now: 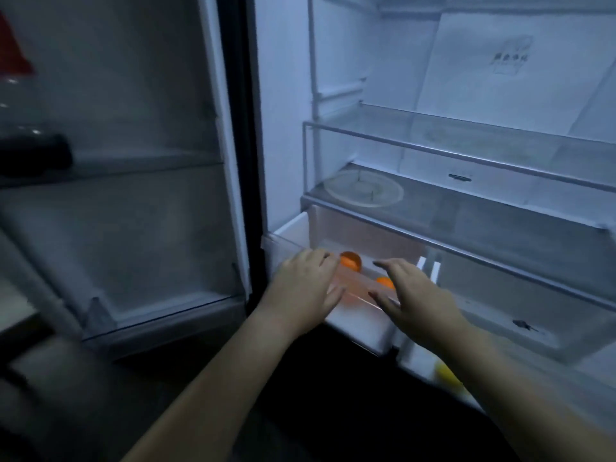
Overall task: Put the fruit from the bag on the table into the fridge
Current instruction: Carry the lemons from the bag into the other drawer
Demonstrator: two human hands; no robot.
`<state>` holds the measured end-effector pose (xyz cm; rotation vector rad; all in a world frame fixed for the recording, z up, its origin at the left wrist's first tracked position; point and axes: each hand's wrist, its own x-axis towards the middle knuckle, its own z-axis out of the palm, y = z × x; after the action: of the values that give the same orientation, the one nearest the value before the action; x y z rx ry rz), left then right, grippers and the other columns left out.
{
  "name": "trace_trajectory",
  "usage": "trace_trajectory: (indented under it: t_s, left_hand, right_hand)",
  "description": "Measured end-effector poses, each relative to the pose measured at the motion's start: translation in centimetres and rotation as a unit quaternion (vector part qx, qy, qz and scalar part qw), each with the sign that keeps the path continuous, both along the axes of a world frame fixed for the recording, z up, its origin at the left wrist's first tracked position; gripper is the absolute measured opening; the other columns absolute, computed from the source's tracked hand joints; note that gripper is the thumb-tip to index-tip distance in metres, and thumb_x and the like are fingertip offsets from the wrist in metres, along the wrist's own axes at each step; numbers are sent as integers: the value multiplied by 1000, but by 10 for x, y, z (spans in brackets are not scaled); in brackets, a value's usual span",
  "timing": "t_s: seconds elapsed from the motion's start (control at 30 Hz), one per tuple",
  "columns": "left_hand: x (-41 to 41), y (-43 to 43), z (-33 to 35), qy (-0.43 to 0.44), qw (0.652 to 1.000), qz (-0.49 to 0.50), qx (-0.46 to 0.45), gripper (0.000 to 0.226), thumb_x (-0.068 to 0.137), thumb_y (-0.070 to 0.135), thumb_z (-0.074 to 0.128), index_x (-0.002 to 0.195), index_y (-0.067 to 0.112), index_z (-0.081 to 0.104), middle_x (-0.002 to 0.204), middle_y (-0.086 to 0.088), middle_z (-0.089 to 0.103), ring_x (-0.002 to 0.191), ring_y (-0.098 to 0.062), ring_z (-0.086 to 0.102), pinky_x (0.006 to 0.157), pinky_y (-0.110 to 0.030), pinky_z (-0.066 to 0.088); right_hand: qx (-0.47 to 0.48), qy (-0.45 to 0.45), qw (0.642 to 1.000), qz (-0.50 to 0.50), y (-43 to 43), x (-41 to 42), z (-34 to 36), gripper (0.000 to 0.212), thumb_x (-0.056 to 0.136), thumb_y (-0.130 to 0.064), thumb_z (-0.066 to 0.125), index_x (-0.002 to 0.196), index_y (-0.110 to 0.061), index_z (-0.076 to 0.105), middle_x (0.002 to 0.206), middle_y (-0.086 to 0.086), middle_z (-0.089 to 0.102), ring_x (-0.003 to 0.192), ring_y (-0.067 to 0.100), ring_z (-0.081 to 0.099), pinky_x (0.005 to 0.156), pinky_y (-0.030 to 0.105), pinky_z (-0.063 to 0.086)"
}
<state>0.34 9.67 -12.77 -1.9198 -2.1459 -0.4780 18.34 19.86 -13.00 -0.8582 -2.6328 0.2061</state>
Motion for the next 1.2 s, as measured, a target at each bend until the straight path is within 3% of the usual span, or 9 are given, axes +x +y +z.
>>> trace_trajectory:
  t_s: [0.07,0.17,0.27,0.4,0.53,0.73,0.93,1.1,1.2]
  left_hand:
    - [-26,-30,1,-2,999,40,1,57,81,52,31,116,16,59,110,-3,60,99,-26,58,77,-39,50]
    - [-66,-79,2,-14,995,96,-3,54,87,50,35,124,17,55,120,-2,57,109,-24,54,85,-38,46]
    - [-109,-136,2,-28,986,162,4,49,92,47,41,130,18,49,128,-1,52,115,-22,50,89,-36,42]
    - [-162,-224,-2,-34,962,270,20,47,94,47,42,134,23,45,133,4,49,120,-15,45,98,-31,35]
    - [-205,-309,-10,3,919,393,32,45,86,41,55,125,19,54,123,-1,57,113,-21,54,95,-37,41]
    - [-235,-402,-33,-8,860,509,29,48,83,39,60,125,16,55,123,-5,57,113,-25,55,95,-42,43]
    - [-250,-450,-57,-47,802,594,41,52,82,45,41,120,14,59,118,-5,60,108,-25,57,90,-39,46]
    - [-272,-474,-77,-64,741,667,37,47,87,43,48,125,15,55,121,-3,57,110,-23,55,89,-38,45]
    - [-281,-485,-85,-76,698,711,39,46,91,42,49,129,16,51,124,-1,54,115,-21,51,93,-36,42]
  right_hand:
    - [6,-2,999,46,-17,-36,-2,48,89,-42,56,129,-16,48,127,3,54,115,23,53,91,35,45]
    - [21,-6,994,106,-50,-96,-3,51,88,-43,57,130,-16,50,129,2,54,116,20,52,91,26,41]
    - [4,-12,982,188,-96,-164,2,54,89,-40,57,136,-17,44,135,0,49,120,20,50,91,29,43]
    - [-8,-23,951,309,-170,-254,3,58,92,-43,51,143,-25,30,146,-7,35,129,11,38,103,24,35]
    - [-19,-31,917,398,-236,-328,-1,59,91,-44,51,143,-30,28,147,-6,34,129,10,37,99,20,31]
    - [-65,-22,870,488,-313,-395,-16,58,90,-41,54,142,-30,30,146,-7,33,129,11,37,99,23,32]
    - [-65,-27,816,574,-361,-449,-40,55,91,-33,57,141,-21,38,143,-4,41,131,11,37,96,12,24]
    - [-67,-42,767,637,-391,-498,-58,56,90,-31,59,140,-17,39,141,-1,43,131,16,38,101,23,34]
    - [-82,-47,736,671,-411,-527,-69,54,90,-32,58,140,-19,39,140,-3,43,130,14,39,99,19,33]
